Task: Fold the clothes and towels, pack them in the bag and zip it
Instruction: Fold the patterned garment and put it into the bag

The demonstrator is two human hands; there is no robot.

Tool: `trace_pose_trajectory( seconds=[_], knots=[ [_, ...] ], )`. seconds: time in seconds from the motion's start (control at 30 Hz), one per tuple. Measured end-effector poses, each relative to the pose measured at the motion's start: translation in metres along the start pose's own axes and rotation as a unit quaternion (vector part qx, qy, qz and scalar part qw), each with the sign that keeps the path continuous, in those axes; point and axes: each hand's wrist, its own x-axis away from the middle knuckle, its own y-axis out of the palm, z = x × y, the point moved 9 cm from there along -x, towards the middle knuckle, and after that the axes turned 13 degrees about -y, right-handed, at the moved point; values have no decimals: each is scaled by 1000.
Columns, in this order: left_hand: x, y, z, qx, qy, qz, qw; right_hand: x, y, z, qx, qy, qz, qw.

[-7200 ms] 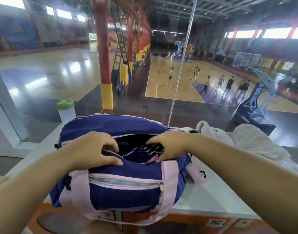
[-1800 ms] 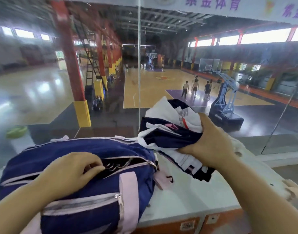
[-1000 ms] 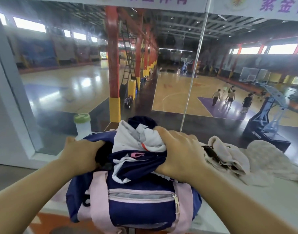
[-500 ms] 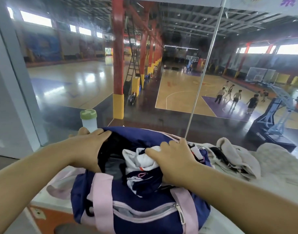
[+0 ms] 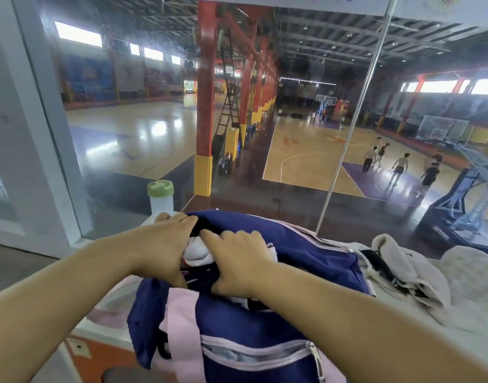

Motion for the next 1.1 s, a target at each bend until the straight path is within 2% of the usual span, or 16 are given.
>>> trace_pose_trajectory(
  seconds=[0.13, 0.2, 0.33, 0.47, 0.67, 0.83, 0.97, 1.1],
  knots=[
    [1, 1, -5, 16, -17, -17, 1000, -11, 29, 1, -88, 16, 13, 996],
    [1, 1, -8, 24, -17, -24, 999, -14, 40, -2, -121, 8, -6, 993],
    [4, 3, -13, 30, -12, -23, 999, -4, 52, -4, -55, -41, -92, 993],
    [5, 1, -16, 41, -19, -9, 999, 8, 51, 8, -21, -52, -118, 991],
    [8, -3, -8, 80, 2, 18, 997, 9, 60, 8, -53, -34, -104, 993],
    [20, -23, -2, 140, 56, 93, 984, 17, 51, 15, -138, -19, -97, 985],
    [33, -34, 11, 168, 72, 140, 973, 44, 16, 19, -143, -50, -82, 985],
    [42, -39, 44, 168, 97, 158, 968, 93, -10, 43, -121, -22, -59, 991]
  ],
)
